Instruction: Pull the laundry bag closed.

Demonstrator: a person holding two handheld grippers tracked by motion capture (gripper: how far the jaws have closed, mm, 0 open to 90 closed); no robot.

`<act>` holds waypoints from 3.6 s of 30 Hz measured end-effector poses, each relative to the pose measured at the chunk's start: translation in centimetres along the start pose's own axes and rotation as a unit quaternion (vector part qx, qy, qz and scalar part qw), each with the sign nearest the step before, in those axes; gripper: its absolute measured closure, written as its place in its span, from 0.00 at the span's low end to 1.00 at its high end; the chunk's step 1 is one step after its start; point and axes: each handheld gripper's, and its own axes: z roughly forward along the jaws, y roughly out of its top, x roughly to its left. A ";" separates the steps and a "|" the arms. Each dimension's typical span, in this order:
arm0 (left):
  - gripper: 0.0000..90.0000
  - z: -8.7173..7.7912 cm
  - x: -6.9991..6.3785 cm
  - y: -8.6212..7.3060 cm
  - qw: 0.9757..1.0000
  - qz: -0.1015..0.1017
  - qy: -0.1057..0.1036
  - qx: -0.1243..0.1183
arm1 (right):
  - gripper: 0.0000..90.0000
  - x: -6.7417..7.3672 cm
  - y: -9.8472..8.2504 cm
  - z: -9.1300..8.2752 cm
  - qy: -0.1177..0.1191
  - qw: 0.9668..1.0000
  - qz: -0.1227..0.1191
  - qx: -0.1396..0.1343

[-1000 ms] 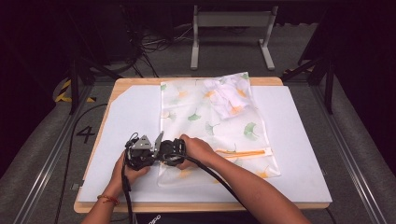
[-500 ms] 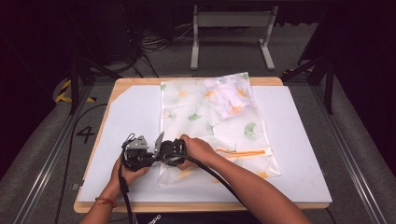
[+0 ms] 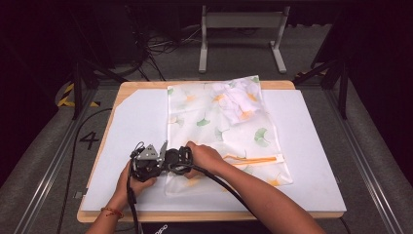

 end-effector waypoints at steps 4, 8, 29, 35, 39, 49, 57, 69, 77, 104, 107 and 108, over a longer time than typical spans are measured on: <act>1.00 0.0 0.1 -0.1 1.000 -0.012 -0.008 -0.003 | 0.94 -0.1 -0.1 0.0 0.002 1.000 0.004 -0.002; 1.00 0.0 0.3 -0.1 1.000 -0.017 -0.013 -0.005 | 0.94 -0.4 -0.5 -0.1 0.013 1.000 0.018 -0.013; 1.00 0.0 0.2 -0.1 1.000 -0.009 -0.007 -0.002 | 0.94 -1.1 -5.8 -2.5 0.010 0.999 0.046 -0.003; 1.00 0.0 0.1 0.0 1.000 0.001 -0.002 0.002 | 0.94 -1.2 -8.5 -3.6 -0.001 0.998 0.058 0.002; 1.00 0.0 0.2 0.1 1.000 0.000 -0.004 0.001 | 0.94 -1.2 -10.2 -4.7 -0.008 0.997 0.073 0.008; 1.00 0.0 0.2 0.1 1.000 0.004 -0.005 0.002 | 0.94 -1.1 -15.2 -6.3 -0.021 0.993 0.114 0.005; 1.00 0.0 0.2 0.1 1.000 0.002 -0.008 0.001 | 0.94 -1.0 -18.5 -7.2 -0.033 0.989 0.141 0.016; 1.00 0.0 0.2 0.1 1.000 0.004 -0.005 0.001 | 0.94 -0.8 -21.9 -8.4 -0.043 0.984 0.170 0.008; 1.00 0.0 0.2 0.1 1.000 0.004 -0.005 0.003 | 0.94 -0.8 -23.7 -9.1 -0.050 0.981 0.188 0.010; 1.00 0.0 0.3 0.1 1.000 0.011 -0.008 0.003 | 0.94 -0.2 -30.1 -11.6 -0.083 0.963 0.255 0.011; 1.00 0.0 0.3 0.1 1.000 0.010 -0.009 0.002 | 0.94 -0.1 -30.6 -11.9 -0.089 0.961 0.263 0.011; 1.00 0.0 0.4 0.1 1.000 0.012 -0.009 0.003 | 0.94 -0.1 -30.9 -12.0 -0.093 0.960 0.263 0.012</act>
